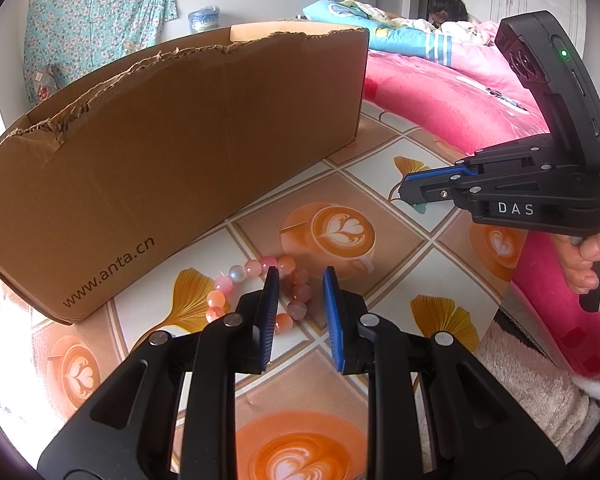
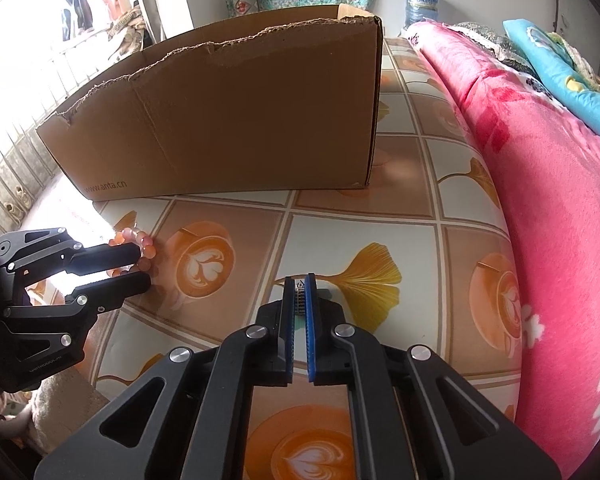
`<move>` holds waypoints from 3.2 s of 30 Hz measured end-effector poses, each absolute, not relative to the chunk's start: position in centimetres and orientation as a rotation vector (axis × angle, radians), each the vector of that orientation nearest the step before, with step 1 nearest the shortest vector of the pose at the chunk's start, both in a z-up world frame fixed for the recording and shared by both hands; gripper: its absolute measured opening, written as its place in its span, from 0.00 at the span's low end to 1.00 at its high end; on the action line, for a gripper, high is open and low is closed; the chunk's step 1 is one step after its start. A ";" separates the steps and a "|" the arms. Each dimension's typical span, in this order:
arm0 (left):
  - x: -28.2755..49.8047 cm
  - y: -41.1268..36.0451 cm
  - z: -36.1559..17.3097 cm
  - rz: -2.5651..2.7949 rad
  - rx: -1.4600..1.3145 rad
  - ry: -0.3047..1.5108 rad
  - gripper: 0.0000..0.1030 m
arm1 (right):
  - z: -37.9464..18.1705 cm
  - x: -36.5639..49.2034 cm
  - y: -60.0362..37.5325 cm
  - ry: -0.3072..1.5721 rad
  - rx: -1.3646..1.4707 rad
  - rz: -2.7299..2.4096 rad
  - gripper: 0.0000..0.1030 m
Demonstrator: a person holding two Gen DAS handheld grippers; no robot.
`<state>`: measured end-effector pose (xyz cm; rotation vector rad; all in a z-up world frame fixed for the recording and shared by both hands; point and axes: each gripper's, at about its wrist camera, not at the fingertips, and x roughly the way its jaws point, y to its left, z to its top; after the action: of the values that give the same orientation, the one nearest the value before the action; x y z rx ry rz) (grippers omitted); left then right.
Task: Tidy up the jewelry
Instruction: 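Close the left gripper on the pink bead bracelet while the right gripper grips a silver charm, then carry the bracelet and silver charm over the box and open both grippers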
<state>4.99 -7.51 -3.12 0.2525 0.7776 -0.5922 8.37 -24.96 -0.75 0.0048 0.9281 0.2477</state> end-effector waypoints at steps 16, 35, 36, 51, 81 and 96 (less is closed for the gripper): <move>5.3 -6.7 -2.8 -0.596 0.202 0.780 0.08 | 1.4 7.7 -27.2 0.862 0.141 0.267 0.05; 5.6 -1.6 10.7 -0.717 0.001 0.529 0.08 | 12.5 10.5 -25.1 0.593 0.157 0.481 0.05; 6.1 -1.4 11.4 -0.707 0.008 0.517 0.08 | 13.0 11.3 -24.8 0.599 0.161 0.516 0.05; 20.8 0.5 6.4 -0.519 0.058 0.881 0.08 | 7.6 24.7 -18.5 1.043 0.056 0.605 0.05; 15.7 6.5 11.9 -0.316 -0.039 0.629 0.79 | 12.0 21.7 -29.8 0.819 0.230 0.261 0.49; 16.0 8.5 4.4 -0.358 -0.380 0.903 0.81 | 6.1 20.8 -28.9 1.092 0.451 0.410 0.52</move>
<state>15.97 8.50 4.45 -0.3797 0.9028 -0.3575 20.79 -28.85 6.07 0.4507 1.0917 0.4103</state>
